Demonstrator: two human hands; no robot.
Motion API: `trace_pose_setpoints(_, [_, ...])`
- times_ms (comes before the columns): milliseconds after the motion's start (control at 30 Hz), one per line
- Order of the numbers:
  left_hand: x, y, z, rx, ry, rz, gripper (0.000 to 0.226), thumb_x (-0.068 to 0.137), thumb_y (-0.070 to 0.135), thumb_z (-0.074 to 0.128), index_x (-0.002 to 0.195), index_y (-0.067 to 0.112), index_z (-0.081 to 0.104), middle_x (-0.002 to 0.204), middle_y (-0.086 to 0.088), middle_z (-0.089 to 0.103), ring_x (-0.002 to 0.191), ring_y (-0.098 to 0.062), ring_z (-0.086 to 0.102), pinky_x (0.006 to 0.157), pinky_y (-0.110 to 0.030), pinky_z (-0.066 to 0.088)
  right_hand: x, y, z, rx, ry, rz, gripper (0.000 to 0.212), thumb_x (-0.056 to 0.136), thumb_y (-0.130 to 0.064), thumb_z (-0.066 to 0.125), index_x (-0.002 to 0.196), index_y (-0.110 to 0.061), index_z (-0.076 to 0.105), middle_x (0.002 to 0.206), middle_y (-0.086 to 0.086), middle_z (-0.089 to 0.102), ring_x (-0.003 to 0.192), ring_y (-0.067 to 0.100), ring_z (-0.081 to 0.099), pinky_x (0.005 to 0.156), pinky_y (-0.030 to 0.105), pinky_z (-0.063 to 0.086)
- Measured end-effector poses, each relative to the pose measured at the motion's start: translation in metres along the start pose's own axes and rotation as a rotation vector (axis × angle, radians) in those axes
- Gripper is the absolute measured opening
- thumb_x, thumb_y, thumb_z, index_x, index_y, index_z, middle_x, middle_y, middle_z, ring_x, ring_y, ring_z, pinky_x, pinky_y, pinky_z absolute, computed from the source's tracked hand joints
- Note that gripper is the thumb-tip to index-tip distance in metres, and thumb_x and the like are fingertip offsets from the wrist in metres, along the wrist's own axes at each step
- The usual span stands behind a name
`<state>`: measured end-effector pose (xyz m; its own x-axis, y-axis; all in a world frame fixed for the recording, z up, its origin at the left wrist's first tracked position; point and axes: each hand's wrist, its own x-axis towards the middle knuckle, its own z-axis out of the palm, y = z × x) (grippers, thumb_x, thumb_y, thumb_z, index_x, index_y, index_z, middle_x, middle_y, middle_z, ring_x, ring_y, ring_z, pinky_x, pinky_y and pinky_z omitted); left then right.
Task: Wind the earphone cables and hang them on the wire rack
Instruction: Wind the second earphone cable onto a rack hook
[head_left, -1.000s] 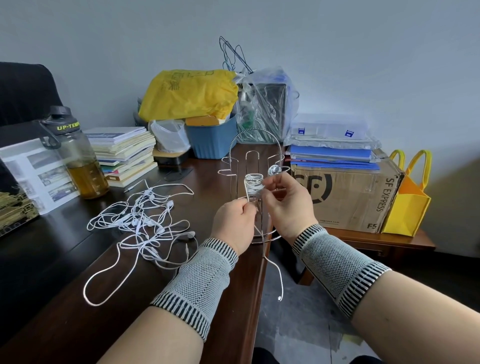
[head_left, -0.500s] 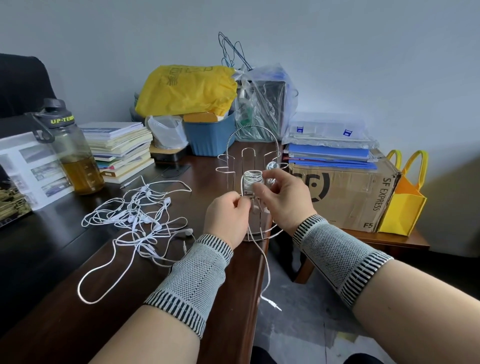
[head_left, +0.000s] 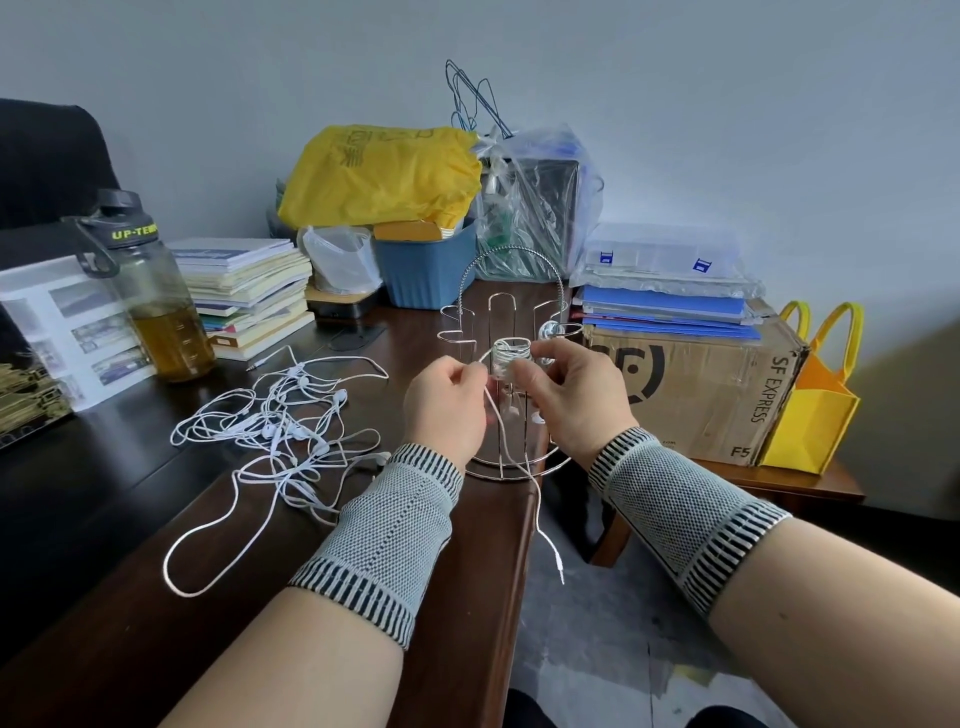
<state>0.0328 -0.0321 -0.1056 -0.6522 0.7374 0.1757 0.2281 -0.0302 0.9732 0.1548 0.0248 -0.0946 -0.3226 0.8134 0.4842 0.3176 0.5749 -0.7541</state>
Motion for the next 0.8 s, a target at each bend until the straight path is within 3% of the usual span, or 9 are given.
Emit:
trace_pose_setpoints(100, [-0.005,0.004,-0.001,-0.052,-0.010,-0.042,0.017,0.066,0.043,0.051,0.065,0.032,0.065,0.078,-0.013,0.073,0.080,-0.034,0.072,0.076,-0.057,0.057,-0.001,0.001,-0.001,-0.014,0.006,-0.001,0.033,0.088,-0.043,0.064,0.109,-0.019,0.067,0.078,-0.002,0.068,0.072,0.014,0.065,0.076,0.035,0.057])
trace_pose_setpoints(267, [-0.022,0.023,-0.005,-0.052,-0.043,-0.068,0.018,0.070,0.026,0.058,0.053,0.018,0.060,0.082,-0.021,0.071,0.083,-0.033,0.072,0.072,-0.053,0.060,-0.005,-0.001,-0.003,-0.033,0.018,-0.016,0.030,0.088,-0.042,0.064,0.108,-0.020,0.066,0.068,-0.011,0.059,0.063,0.004,0.058,0.067,0.023,0.050])
trace_pose_setpoints(367, [-0.022,0.024,-0.009,0.047,-0.075,-0.029,0.021,0.079,0.020,0.064,0.058,0.018,0.061,0.068,-0.003,0.068,0.082,-0.027,0.071,0.077,-0.050,0.060,-0.008,-0.002,-0.004,-0.008,0.059,-0.022,0.015,0.087,-0.038,0.067,0.090,-0.026,0.059,0.064,-0.013,0.056,0.057,-0.003,0.052,0.056,0.009,0.039])
trace_pose_setpoints(433, [-0.021,0.026,-0.010,0.141,-0.093,0.024,0.015,0.075,0.025,0.065,0.061,0.021,0.064,0.060,0.007,0.063,0.078,-0.024,0.068,0.079,-0.047,0.059,-0.010,-0.004,-0.003,0.029,0.081,-0.037,0.020,0.085,-0.032,0.070,0.077,-0.029,0.052,0.063,-0.013,0.057,0.055,-0.004,0.053,0.054,0.007,0.039])
trace_pose_setpoints(500, [-0.022,0.029,-0.010,0.278,-0.105,0.094,0.013,0.076,0.023,0.068,0.064,0.020,0.063,0.061,0.008,0.063,0.074,-0.021,0.064,0.074,-0.035,0.057,-0.011,-0.004,-0.001,0.060,0.066,-0.082,0.027,0.085,-0.021,0.071,0.071,-0.032,0.050,0.064,-0.013,0.058,0.059,-0.006,0.054,0.057,0.006,0.040])
trace_pose_setpoints(567, [-0.025,0.032,-0.011,0.458,-0.094,0.182,0.014,0.080,0.017,0.067,0.070,0.022,0.059,0.070,0.008,0.064,0.075,-0.019,0.062,0.068,-0.027,0.048,-0.013,-0.003,0.003,0.057,0.045,-0.158,0.028,0.084,-0.011,0.069,0.073,-0.031,0.052,0.068,-0.014,0.057,0.061,-0.002,0.054,0.061,0.008,0.040])
trace_pose_setpoints(700, [-0.032,0.040,-0.013,0.798,-0.079,0.304,0.011,0.088,0.018,0.060,0.089,0.026,0.053,0.090,0.004,0.066,0.079,-0.020,0.054,0.068,-0.027,0.039,-0.014,0.003,0.007,-0.013,0.006,-0.293,0.023,0.083,-0.003,0.065,0.095,-0.022,0.068,0.084,-0.015,0.051,0.073,0.002,0.056,0.071,0.020,0.049])
trace_pose_setpoints(800, [-0.034,0.048,-0.016,0.901,-0.064,0.380,0.019,0.093,0.019,0.056,0.107,0.029,0.064,0.106,0.003,0.066,0.090,-0.020,0.056,0.073,-0.027,0.039,-0.012,0.004,0.006,-0.052,-0.005,-0.287,0.025,0.085,-0.005,0.065,0.102,-0.023,0.070,0.086,-0.006,0.050,0.076,0.014,0.058,0.074,0.031,0.053])
